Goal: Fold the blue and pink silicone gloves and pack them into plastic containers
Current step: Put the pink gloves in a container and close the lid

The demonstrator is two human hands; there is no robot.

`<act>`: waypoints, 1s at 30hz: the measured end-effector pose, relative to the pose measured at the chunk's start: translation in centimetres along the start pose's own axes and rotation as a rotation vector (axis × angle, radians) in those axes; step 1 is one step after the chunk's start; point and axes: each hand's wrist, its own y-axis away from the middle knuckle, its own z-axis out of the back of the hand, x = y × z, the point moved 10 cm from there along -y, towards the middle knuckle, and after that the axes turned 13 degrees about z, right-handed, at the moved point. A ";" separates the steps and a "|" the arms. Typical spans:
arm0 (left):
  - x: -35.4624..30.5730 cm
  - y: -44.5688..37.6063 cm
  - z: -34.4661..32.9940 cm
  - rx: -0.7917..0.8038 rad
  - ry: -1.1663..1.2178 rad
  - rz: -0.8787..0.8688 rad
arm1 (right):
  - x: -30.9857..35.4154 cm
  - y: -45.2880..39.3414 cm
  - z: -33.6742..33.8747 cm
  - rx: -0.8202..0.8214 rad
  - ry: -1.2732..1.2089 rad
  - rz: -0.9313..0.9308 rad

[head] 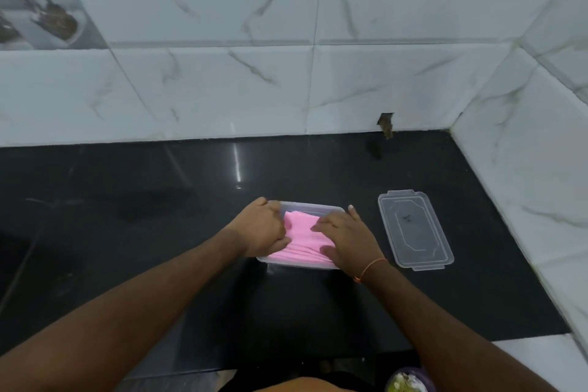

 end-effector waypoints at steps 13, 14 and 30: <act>8.9 10.0 -9.2 -0.051 1.209 0.745 | 0.8 -1.6 -5.2 -0.122 -0.553 -0.398; 9.0 10.5 -9.6 -0.072 1.306 0.789 | 1.3 -1.9 -5.4 -0.127 -0.577 -0.393; 10.6 13.3 -11.1 -0.135 1.462 0.792 | 3.2 -3.2 -6.8 -0.180 -0.686 -0.377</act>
